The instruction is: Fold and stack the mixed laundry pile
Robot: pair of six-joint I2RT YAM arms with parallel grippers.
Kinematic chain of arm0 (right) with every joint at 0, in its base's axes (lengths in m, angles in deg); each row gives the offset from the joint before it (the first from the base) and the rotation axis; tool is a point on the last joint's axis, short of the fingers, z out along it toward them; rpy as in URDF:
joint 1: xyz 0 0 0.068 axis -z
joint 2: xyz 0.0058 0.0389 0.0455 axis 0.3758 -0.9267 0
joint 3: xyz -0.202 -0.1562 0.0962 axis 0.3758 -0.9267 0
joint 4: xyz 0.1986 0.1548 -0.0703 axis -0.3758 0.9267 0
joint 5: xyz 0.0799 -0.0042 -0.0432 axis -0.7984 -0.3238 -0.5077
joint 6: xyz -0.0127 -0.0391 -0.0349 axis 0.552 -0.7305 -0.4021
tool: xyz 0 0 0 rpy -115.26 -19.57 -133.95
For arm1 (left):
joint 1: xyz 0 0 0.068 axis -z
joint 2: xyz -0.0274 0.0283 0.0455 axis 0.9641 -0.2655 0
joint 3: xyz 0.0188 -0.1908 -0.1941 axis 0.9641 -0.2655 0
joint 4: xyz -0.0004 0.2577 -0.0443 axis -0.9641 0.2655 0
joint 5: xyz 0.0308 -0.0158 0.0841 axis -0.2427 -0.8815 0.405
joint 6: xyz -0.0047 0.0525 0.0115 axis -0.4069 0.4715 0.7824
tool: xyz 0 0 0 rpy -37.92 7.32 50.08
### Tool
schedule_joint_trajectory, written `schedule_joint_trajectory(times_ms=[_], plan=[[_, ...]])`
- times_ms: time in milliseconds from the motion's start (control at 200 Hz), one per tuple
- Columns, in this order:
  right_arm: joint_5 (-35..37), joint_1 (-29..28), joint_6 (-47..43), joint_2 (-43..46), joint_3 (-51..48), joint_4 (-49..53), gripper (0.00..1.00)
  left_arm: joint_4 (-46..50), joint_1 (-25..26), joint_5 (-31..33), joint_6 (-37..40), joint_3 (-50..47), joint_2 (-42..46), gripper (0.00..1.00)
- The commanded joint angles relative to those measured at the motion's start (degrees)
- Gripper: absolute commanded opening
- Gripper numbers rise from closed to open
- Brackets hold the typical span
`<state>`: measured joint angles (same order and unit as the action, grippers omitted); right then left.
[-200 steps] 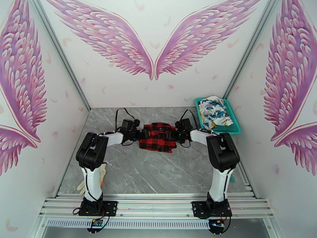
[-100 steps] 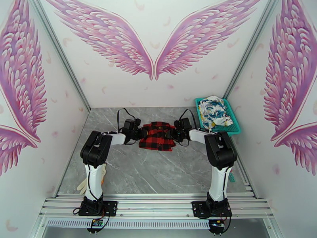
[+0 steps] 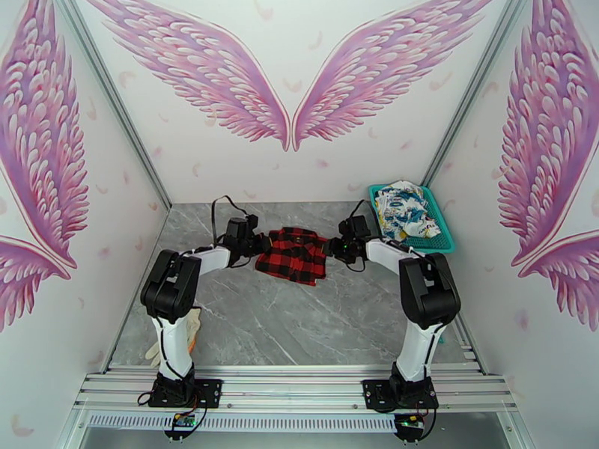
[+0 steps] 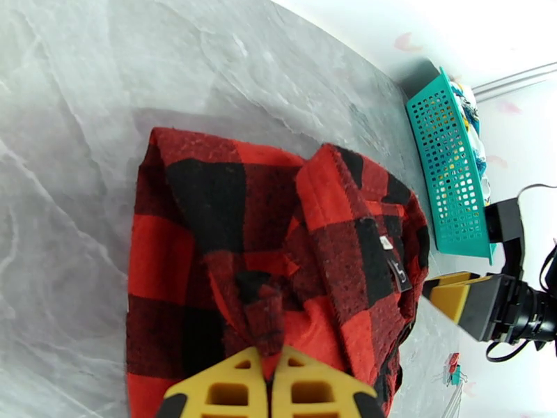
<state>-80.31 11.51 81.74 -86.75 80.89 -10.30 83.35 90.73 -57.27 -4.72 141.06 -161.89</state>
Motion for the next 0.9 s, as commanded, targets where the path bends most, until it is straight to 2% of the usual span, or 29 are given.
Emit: schedule_joint_trajectory(times_ms=[0, 185, 335, 505, 695, 895], plan=[[3.54, 0.17, -2.24, 2.8, -0.87, 3.24, 0.57, 4.69, -1.32, 2.28, 4.25, 2.33, 3.31, 0.0], [3.28, 0.09, -2.16, 3.69, -0.97, 3.92, 0.57, 10.99, -5.51, 4.58, 9.13, 3.61, 3.56, 0.0], [3.87, 0.07, -2.41, 4.12, -0.42, 4.98, 0.57, 25.38, -9.79, 14.35, 17.35, 11.65, 3.65, 0.0], [3.62, 0.07, -2.19, 3.73, 1.4, 5.79, 0.57, 33.94, -16.44, 21.18, 21.43, 17.33, 2.89, 0.0], [3.58, 0.06, -3.15, 2.71, 4.11, 7.91, 0.57, 41.5, -23.8, 29.88, 27.15, 27.75, -3.45, 0.0], [4.31, 0.12, -4.72, 1.99, 7.15, 11.11, 0.57, 45.31, -30.7, 32.46, 29.56, 38.49, -10.06, 0.0]])
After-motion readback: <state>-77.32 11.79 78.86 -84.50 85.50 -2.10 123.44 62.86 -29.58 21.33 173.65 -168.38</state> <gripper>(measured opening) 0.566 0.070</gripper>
